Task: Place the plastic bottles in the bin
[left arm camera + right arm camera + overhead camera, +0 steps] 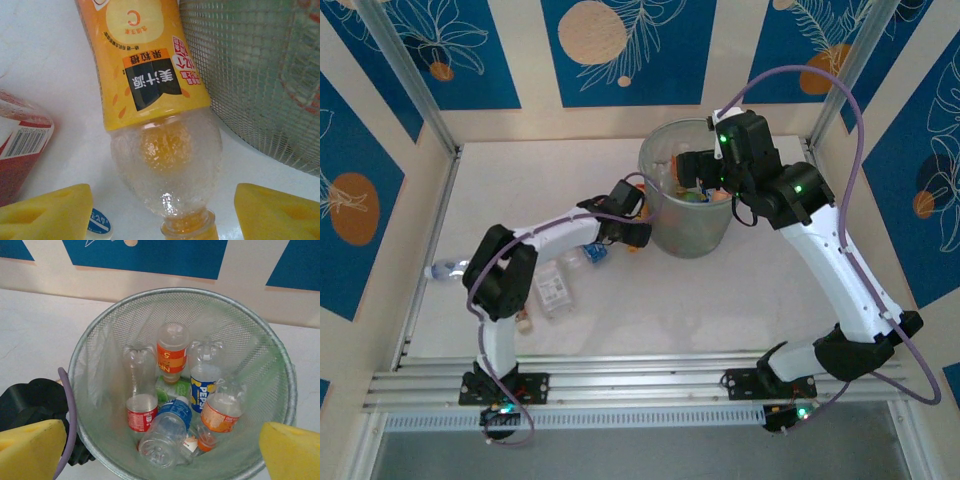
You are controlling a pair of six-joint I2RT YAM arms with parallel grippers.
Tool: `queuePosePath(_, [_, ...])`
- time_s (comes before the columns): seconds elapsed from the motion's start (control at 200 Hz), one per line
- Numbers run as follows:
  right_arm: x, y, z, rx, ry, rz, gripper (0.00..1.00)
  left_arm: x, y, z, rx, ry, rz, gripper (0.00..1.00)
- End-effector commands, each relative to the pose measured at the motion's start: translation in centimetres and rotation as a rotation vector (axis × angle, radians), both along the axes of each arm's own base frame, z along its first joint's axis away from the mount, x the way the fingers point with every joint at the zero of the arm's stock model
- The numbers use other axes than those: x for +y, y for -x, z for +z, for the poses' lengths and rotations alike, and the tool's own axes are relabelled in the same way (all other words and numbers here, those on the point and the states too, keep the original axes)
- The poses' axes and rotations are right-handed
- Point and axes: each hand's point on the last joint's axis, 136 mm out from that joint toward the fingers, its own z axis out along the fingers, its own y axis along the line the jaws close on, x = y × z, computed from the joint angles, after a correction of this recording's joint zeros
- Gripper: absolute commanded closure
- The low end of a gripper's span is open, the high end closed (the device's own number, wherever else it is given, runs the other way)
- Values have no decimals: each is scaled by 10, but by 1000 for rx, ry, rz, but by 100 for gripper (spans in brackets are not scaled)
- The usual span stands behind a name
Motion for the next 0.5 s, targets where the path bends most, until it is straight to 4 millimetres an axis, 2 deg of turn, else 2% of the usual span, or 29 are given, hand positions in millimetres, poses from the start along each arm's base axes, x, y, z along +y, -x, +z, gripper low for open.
queuePosePath(0.0, [-4,2,11,-37,-31,-19,1,-7,-4,-8,2,-31,-32,25])
queuePosePath(0.16, [-4,2,11,-40,-33,-20,1,-6,-12,-19,12,-71,-9,25])
queuePosePath(0.27, [-5,3,11,-41,-33,-21,1,-6,-16,-25,24,-75,5,29])
queuePosePath(0.495, [-6,4,13,-59,-39,-19,1,-1,-19,-32,35,-70,26,27])
